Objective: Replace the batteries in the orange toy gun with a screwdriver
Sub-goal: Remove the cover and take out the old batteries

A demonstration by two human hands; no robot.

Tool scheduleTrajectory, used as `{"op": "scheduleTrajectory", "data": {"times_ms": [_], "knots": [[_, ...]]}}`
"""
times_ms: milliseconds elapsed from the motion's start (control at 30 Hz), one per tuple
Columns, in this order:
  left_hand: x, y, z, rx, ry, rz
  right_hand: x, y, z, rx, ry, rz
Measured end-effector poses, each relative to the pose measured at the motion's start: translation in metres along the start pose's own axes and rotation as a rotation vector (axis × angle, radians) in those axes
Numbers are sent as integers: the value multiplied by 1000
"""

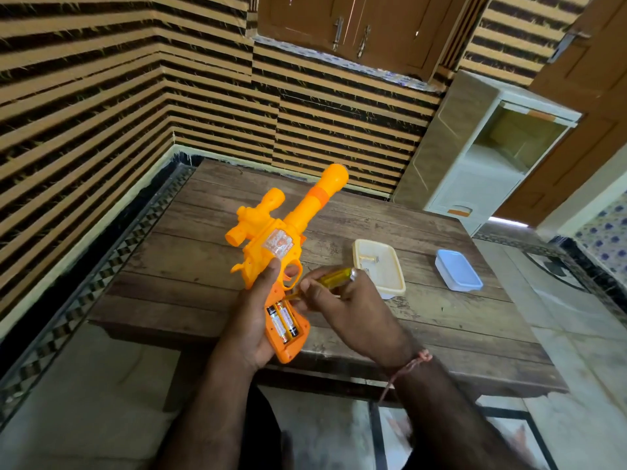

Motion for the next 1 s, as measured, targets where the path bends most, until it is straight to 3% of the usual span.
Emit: {"op": "scheduleTrajectory", "data": {"times_ms": [267, 533, 767, 1000], "knots": [[1, 6, -6, 95, -4, 39, 42, 7, 4, -97, 104, -30], [2, 10, -14, -12, -30, 110, 51, 2, 3, -77, 20, 11], [3, 7, -12, 36, -99, 129, 47, -10, -1, 129, -6, -80], [2, 4, -10, 10, -97, 121, 58, -15, -7, 119, -36, -87]]}}
Point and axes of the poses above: each hand's wrist, its own x-axis towards the middle knuckle, its own z-axis out of the back of the hand, y = z × x, the point moved 3 cm from there along x, towards the middle knuckle, and after that the axes turned 6 degrees about -x, right-handed, at the moved point
